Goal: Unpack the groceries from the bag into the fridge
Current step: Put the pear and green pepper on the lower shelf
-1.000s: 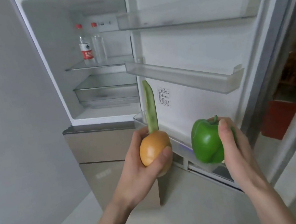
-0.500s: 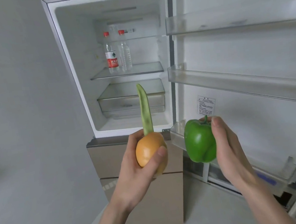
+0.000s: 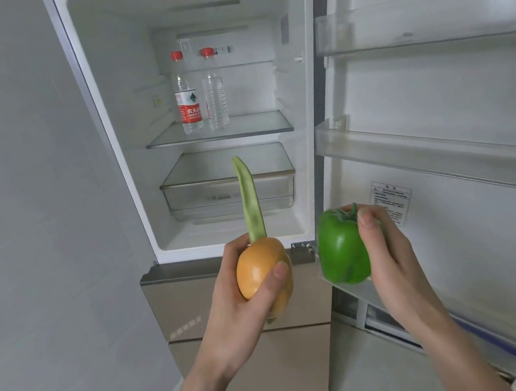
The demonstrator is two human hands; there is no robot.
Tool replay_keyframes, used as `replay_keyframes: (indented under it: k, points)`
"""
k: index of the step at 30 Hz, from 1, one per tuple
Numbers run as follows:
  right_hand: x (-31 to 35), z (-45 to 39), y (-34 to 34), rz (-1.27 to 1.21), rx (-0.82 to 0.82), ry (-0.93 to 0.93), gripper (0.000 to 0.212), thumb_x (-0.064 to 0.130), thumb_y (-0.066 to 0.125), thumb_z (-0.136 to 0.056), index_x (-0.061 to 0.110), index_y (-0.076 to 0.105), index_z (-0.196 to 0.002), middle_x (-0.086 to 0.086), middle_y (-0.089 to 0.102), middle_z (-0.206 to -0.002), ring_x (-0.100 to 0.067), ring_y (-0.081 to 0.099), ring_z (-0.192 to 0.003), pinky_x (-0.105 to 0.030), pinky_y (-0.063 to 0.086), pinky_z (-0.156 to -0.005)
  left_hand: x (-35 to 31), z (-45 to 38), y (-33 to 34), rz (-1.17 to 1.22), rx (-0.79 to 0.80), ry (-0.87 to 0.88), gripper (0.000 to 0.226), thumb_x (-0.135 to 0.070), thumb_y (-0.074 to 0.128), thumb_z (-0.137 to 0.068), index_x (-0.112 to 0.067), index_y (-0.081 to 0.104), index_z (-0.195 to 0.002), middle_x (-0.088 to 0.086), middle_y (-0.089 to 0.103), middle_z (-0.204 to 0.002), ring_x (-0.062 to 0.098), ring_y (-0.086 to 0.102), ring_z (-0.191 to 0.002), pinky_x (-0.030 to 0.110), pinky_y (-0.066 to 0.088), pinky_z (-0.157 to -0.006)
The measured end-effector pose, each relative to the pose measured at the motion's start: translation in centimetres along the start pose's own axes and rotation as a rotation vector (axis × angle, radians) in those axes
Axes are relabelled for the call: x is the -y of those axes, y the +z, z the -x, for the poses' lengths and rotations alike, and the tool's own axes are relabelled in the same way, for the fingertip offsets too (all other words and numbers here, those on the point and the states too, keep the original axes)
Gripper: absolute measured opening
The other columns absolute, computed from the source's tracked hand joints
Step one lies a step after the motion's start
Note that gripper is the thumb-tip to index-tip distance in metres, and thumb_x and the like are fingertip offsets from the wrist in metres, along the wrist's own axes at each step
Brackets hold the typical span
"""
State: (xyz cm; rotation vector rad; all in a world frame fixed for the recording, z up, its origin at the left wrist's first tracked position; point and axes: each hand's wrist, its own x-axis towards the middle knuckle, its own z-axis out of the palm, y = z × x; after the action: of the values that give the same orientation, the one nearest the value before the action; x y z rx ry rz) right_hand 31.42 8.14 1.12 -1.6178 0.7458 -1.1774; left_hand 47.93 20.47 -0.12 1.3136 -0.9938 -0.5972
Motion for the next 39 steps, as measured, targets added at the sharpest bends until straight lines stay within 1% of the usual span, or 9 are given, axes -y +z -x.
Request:
replay_keyframes:
  k: [7,13,17,20,23,26,29,35,39]
  points:
    - [-3.1,-6.8,5.1,-0.059,0.037,0.018,0.046,0.071,0.047,-0.086,0.038,0.062,-0.113,0.011,0.070,-0.108,-0.006,0.067,-0.101,-0.025,0.053,-0.080,1.6,-7.1,-2.8,-0.014,-0.040,-0.064,0.060,-0.066,0.069,-0.064,-0.047,0.055,-0.119,-0.021,0.065,-0.097,0.002,0.067,-0.080,0.021,0.056,-0.062]
    - [-5.5,-12.9,9.4,-0.058,0.062,-0.005,0.040,0.068,0.046,-0.089,0.039,0.061,-0.112,0.018,0.069,-0.103,0.002,0.065,-0.096,-0.008,0.048,-0.072,4.3,-13.8,-4.9,-0.078,-0.176,-0.184,0.044,-0.059,0.070,-0.075,-0.048,0.055,-0.115,-0.002,0.064,-0.099,0.018,0.067,-0.075,0.040,0.058,-0.059]
    - [-7.1,-16.4,11.9,-0.056,0.111,0.002,0.036,0.061,0.047,-0.089,0.040,0.058,-0.116,0.026,0.066,-0.102,0.008,0.063,-0.094,-0.006,0.048,-0.069,5.5,-17.3,-6.4,-0.136,-0.255,-0.227,0.036,-0.059,0.071,-0.083,-0.044,0.053,-0.112,-0.002,0.063,-0.101,0.006,0.065,-0.068,0.025,0.056,-0.056]
    - [-8.0,-18.4,13.5,-0.060,0.139,0.017,0.039,0.060,0.048,-0.089,0.038,0.058,-0.119,0.018,0.066,-0.110,0.008,0.062,-0.096,-0.005,0.047,-0.071,6.3,-19.3,-7.8,-0.162,-0.291,-0.259,0.023,-0.050,0.068,-0.091,-0.044,0.052,-0.106,-0.006,0.061,-0.102,0.008,0.063,-0.080,0.018,0.055,-0.053]
    - [-8.6,-20.3,14.7,-0.049,0.146,0.035,0.036,0.063,0.053,-0.093,0.036,0.060,-0.116,0.012,0.067,-0.110,0.006,0.062,-0.096,-0.005,0.047,-0.071,7.0,-21.4,-8.9,-0.173,-0.318,-0.269,0.038,-0.058,0.070,-0.087,-0.042,0.052,-0.117,-0.008,0.062,-0.105,0.008,0.064,-0.086,0.019,0.056,-0.056]
    - [-9.3,-22.0,15.9,-0.016,0.154,0.024,0.035,0.065,0.054,-0.091,0.040,0.060,-0.115,0.020,0.066,-0.106,0.006,0.062,-0.098,-0.005,0.048,-0.072,7.9,-23.7,-9.4,-0.181,-0.366,-0.282,0.051,-0.052,0.071,-0.089,-0.036,0.043,-0.129,-0.012,0.056,-0.108,0.012,0.064,-0.090,0.032,0.062,-0.064]
    - [-10.2,-23.7,17.3,0.006,0.145,0.017,0.037,0.062,0.049,-0.087,0.043,0.059,-0.117,0.028,0.063,-0.108,0.009,0.059,-0.100,-0.004,0.047,-0.073,9.4,-26.5,-10.0,-0.334,-0.457,-0.267,0.055,-0.056,0.074,-0.083,-0.033,0.042,-0.121,-0.012,0.058,-0.103,0.011,0.065,-0.085,0.043,0.061,-0.075]
    - [-11.6,-27.0,20.0,0.046,0.118,0.033,0.048,0.072,0.046,-0.082,0.044,0.059,-0.118,0.022,0.063,-0.114,0.016,0.057,-0.100,-0.001,0.045,-0.071,12.1,-32.2,-12.3,-0.704,-0.492,-0.133,0.058,-0.064,0.071,-0.075,-0.030,0.049,-0.117,-0.007,0.056,-0.107,0.022,0.058,-0.099,0.046,0.052,-0.086]
    - [-12.8,-30.1,21.6,0.067,0.077,0.072,0.038,0.069,0.050,-0.092,0.041,0.060,-0.117,0.016,0.064,-0.117,0.018,0.056,-0.099,0.001,0.043,-0.072,13.2,-36.1,-13.8,-0.901,-0.506,-0.029,0.066,-0.061,0.073,-0.076,-0.021,0.052,-0.124,0.001,0.057,-0.110,0.029,0.055,-0.103,0.043,0.047,-0.089]
